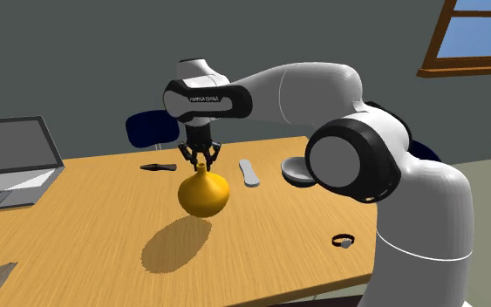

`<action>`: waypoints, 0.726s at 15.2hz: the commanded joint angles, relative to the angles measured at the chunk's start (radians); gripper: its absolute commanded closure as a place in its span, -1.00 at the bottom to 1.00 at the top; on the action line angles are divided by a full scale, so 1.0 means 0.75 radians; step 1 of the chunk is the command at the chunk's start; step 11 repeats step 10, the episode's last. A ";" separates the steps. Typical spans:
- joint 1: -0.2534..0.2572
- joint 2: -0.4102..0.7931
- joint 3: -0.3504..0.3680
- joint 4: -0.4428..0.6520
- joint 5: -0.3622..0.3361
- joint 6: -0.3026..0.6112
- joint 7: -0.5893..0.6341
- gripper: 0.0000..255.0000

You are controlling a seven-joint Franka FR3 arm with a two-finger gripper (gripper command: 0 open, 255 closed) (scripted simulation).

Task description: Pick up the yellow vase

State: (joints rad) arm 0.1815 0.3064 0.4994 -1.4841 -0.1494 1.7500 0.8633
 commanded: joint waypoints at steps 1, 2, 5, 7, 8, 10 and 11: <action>0.004 0.002 0.001 0.040 0.000 -0.037 -0.001 1.00; 0.006 0.003 0.002 0.060 -0.001 -0.056 -0.001 1.00; 0.014 0.010 0.003 0.124 -0.003 -0.113 -0.001 1.00; 0.020 0.017 0.004 0.170 -0.006 -0.152 -0.001 1.00; 0.023 0.021 0.004 0.194 -0.008 -0.172 -0.001 1.00; 0.024 0.022 0.004 0.197 -0.008 -0.175 -0.001 1.00; 0.024 0.022 0.004 0.197 -0.008 -0.175 -0.001 1.00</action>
